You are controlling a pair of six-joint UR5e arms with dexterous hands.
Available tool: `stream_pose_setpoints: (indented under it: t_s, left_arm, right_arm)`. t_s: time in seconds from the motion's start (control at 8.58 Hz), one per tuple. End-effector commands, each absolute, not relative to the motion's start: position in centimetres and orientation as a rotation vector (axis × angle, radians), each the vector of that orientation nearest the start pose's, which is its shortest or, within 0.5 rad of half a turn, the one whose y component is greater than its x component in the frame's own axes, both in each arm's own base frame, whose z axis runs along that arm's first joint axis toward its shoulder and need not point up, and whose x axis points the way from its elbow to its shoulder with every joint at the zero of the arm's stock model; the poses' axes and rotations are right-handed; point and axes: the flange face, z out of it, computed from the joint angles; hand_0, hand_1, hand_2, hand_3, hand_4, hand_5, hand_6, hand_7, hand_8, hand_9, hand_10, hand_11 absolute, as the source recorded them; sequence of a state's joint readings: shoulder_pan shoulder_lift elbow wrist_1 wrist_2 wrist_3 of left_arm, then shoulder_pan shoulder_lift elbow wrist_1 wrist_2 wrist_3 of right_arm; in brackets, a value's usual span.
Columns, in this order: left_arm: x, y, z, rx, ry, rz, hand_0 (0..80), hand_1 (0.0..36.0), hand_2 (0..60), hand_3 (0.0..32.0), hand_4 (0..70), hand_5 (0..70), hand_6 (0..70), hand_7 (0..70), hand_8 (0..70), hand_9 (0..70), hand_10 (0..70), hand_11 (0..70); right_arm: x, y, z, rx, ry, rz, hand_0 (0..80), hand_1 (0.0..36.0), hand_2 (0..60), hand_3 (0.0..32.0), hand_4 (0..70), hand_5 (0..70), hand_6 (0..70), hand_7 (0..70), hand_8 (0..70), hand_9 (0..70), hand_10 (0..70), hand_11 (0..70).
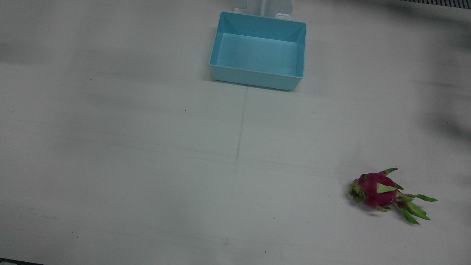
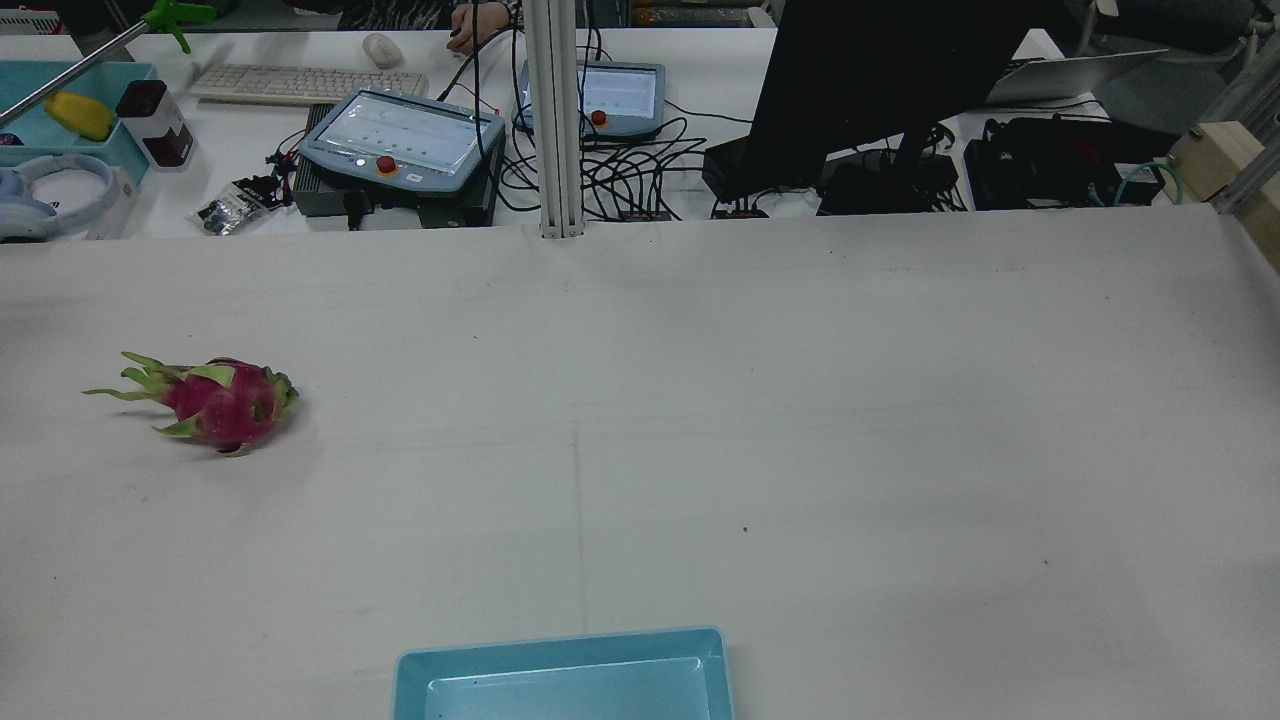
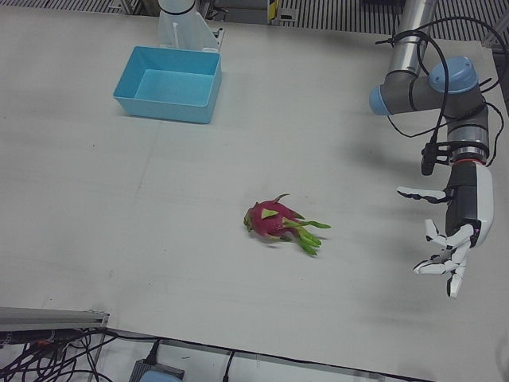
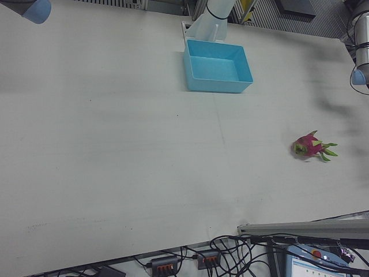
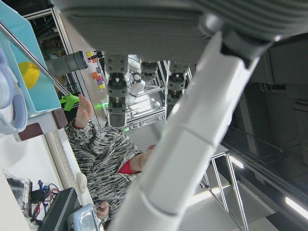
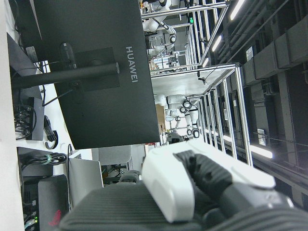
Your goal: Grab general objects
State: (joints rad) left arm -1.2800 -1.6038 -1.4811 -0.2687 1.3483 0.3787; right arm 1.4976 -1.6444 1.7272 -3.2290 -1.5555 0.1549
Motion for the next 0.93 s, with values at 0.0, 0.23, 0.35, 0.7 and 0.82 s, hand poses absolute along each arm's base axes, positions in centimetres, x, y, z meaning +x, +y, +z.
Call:
stream_pose_setpoints:
  t_s: [0.0,0.23,0.35,0.7,0.82]
  left_arm:
    - [-0.2,-52.6,66.5,0.294,2.287,-1.745,79.5,24.7,0.0,0.8,25.4,56.6,18.5,27.1,4.3,7.8,4.0,8.6]
    - [0.4,-51.6,62.4,0.308,2.25,-1.604,74.2,25.3,0.0,10.6,10.1,36.2,6.6,12.0,0.3,1.0,0.1,3.3]
    - [0.6,-51.0,60.5,0.347,2.205,-1.558,74.7,25.6,0.0,8.8,10.1,36.9,6.1,10.8,0.2,0.7,0.0,3.2]
    - [2.7,-50.3,58.4,0.506,1.985,-1.435,80.0,29.9,0.0,10.6,5.3,39.1,2.6,7.8,0.0,0.1,0.0,0.0]
    - [4.4,-51.0,57.0,0.549,1.896,-1.353,80.0,35.3,0.0,23.0,0.4,36.6,0.4,9.0,0.0,0.4,0.0,1.1]
  right_arm:
    - [10.1,-46.7,65.4,0.229,2.156,-2.176,0.0,0.0,0.0,0.0,0.0,0.0,0.0,0.0,0.0,0.0,0.0,0.0]
    - [10.1,-46.7,65.4,0.231,2.157,-2.177,0.0,0.0,0.0,0.0,0.0,0.0,0.0,0.0,0.0,0.0,0.0,0.0]
    - [10.1,-46.7,65.5,0.231,2.155,-2.178,0.0,0.0,0.0,0.0,0.0,0.0,0.0,0.0,0.0,0.0,0.0,0.0]
    - [10.1,-46.7,65.5,0.232,2.154,-2.178,0.0,0.0,0.0,0.0,0.0,0.0,0.0,0.0,0.0,0.0,0.0,0.0]
    - [10.1,-46.7,65.5,0.232,2.154,-2.178,0.0,0.0,0.0,0.0,0.0,0.0,0.0,0.0,0.0,0.0,0.0,0.0]
